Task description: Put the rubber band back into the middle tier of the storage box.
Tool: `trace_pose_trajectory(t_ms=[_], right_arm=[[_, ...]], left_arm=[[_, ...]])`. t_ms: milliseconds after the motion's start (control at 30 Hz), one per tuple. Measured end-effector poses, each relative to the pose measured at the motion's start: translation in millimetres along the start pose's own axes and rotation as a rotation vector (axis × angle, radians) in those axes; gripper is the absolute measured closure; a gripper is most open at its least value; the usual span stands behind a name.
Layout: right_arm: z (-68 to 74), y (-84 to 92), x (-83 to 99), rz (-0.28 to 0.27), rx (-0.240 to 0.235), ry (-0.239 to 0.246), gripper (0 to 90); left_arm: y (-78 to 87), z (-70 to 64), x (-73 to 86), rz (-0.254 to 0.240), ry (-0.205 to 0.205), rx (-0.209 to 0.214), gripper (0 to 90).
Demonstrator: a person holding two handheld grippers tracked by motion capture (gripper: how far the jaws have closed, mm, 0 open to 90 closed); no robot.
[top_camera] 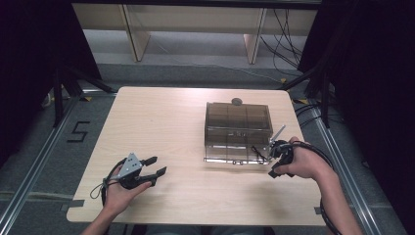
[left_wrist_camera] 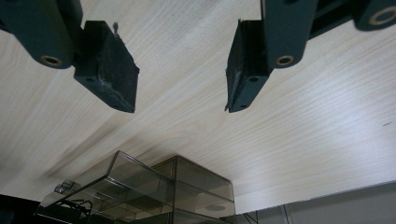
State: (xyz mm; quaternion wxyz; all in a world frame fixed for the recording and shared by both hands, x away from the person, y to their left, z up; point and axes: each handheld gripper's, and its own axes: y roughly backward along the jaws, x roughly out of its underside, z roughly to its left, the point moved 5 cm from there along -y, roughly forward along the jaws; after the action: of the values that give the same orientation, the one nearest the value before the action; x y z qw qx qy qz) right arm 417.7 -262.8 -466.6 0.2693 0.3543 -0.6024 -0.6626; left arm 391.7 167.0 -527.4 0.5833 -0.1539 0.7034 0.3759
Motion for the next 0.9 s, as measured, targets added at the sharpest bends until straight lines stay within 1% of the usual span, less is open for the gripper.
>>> trace_pose_trajectory(t_ms=[33,67,100,133,167,200,233,267,300,333,400,433,467,500,533,567,600,633,667,733,767,800,833,867,900], right_arm=[[0.6,-0.9,2.6,0.008,0.009,0.002,67.6],[4.2,-2.2,4.1,0.005,-0.010,-0.008,67.5],[5.5,-3.3,5.8,0.002,-0.001,-0.010,67.5],[9.6,-4.1,7.2,-0.002,-0.024,-0.019,67.3],[9.7,-4.8,9.3,-0.002,-0.012,-0.019,67.2],[9.6,-5.4,11.4,-0.005,-0.004,-0.005,67.3],[11.7,-6.0,13.3,-0.004,-0.005,-0.025,67.2],[11.3,-7.1,15.1,-0.009,0.000,-0.007,67.2],[12.2,-7.7,17.3,-0.009,0.006,-0.005,67.2],[16.5,-8.5,19.3,-0.011,-0.008,-0.035,67.2],[18.0,-10.4,24.7,-0.007,0.000,-0.027,67.1],[20.1,-11.6,27.3,-0.003,0.000,-0.033,67.0],[21.6,-13.0,29.7,0.000,-0.002,-0.022,67.0],[24.6,-14.3,32.6,0.012,0.000,-0.040,66.9],[25.3,-15.7,35.0,0.016,0.005,-0.027,66.8],[27.8,-16.6,36.7,0.014,-0.006,-0.021,66.6],[29.8,-17.1,39.0,0.016,-0.004,-0.027,66.5],[32.4,-17.7,41.0,0.017,-0.007,-0.045,66.4],[33.5,-19.0,42.2,0.003,-0.009,-0.042,66.3],[35.1,-20.0,46.0,-0.002,-0.009,-0.038,66.1],[36.2,-20.2,48.1,0.001,-0.003,-0.047,66.0],[39.0,-20.7,49.6,-0.007,-0.012,-0.056,66.0],[38.0,-20.7,51.2,-0.007,0.000,-0.042,66.0],[40.2,-21.6,52.3,-0.010,-0.017,-0.039,66.0],[43.4,-21.1,53.5,-0.008,-0.029,-0.058,66.0]], left_arm=[[0.0,0.2,0.1,-0.001,0.000,0.000,43.1],[0.0,0.2,0.3,-0.002,0.003,-0.002,43.0],[0.1,0.5,0.6,-0.001,0.003,-0.004,43.0],[0.2,0.6,0.9,0.000,0.004,-0.006,43.0],[0.5,0.8,1.2,0.002,0.004,-0.010,42.9],[1.3,1.1,1.7,0.012,0.003,-0.017,42.9],[0.5,1.1,2.0,0.004,0.005,-0.012,42.9],[0.7,1.3,2.5,0.007,0.004,-0.015,42.8],[0.6,1.4,2.8,0.006,0.003,-0.015,42.7],[0.8,1.6,2.9,0.005,0.003,-0.017,42.6],[1.1,1.9,3.2,-0.002,0.009,-0.017,42.4],[1.3,2.5,3.4,-0.003,0.007,-0.016,42.3],[2.0,3.1,3.6,0.000,0.006,-0.025,42.2],[1.7,3.4,3.8,-0.007,0.011,-0.024,42.2],[2.3,4.0,3.8,-0.004,0.011,-0.029,42.2],[2.4,4.2,3.6,-0.013,0.017,-0.032,42.1],[3.4,4.7,3.8,-0.007,0.015,-0.039,42.1],[3.7,5.1,3.9,-0.008,0.014,-0.040,42.0],[3.8,5.3,4.2,-0.008,0.017,-0.042,42.0],[3.8,5.6,4.9,-0.007,0.017,-0.043,41.9],[3.8,5.6,5.2,-0.006,0.021,-0.045,41.9],[3.8,5.6,5.4,-0.006,0.021,-0.045,41.9],[3.9,5.5,5.6,-0.004,0.021,-0.045,41.8],[3.1,5.6,5.6,-0.010,0.021,-0.040,41.8],[2.8,5.2,5.9,-0.009,0.026,-0.041,41.8]])
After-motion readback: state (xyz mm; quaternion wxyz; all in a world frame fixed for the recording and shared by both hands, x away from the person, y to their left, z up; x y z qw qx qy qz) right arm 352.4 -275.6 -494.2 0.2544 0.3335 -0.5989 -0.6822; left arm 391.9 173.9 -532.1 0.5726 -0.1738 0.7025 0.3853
